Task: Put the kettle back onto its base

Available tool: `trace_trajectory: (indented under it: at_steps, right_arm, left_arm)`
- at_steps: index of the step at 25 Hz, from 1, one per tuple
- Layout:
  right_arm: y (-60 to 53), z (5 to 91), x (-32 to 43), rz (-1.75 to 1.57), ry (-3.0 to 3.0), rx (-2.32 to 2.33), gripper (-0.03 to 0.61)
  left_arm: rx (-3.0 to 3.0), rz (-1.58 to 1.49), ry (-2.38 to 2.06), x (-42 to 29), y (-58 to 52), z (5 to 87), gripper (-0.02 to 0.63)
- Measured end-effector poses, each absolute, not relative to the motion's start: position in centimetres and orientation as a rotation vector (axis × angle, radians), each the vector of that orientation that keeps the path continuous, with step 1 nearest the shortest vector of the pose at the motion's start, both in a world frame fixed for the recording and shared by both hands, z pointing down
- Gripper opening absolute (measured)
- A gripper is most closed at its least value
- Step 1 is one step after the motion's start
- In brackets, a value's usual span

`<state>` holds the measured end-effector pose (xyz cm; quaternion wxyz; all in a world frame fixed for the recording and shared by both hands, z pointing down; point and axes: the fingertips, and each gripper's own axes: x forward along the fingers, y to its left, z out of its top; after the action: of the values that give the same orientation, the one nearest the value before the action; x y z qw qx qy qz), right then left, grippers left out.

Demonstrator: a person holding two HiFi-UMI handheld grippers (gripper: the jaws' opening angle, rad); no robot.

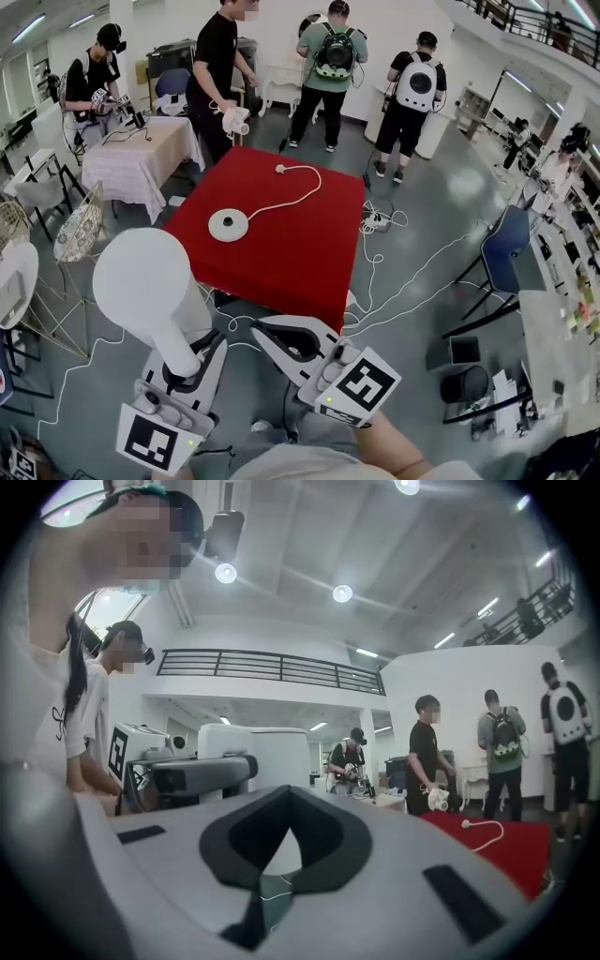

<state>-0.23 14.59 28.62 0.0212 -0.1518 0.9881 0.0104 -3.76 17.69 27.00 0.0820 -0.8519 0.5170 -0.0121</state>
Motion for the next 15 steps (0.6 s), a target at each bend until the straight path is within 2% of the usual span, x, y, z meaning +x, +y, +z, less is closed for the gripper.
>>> trace_trajectory:
  at_steps: [15]
  right_arm:
    - [7.6,28.9,1.8,0.072,3.101,-0.377,0.006]
  left_arm:
    - [-2.516,-0.037,1.644,-1.5,11.1,27.2,0.035]
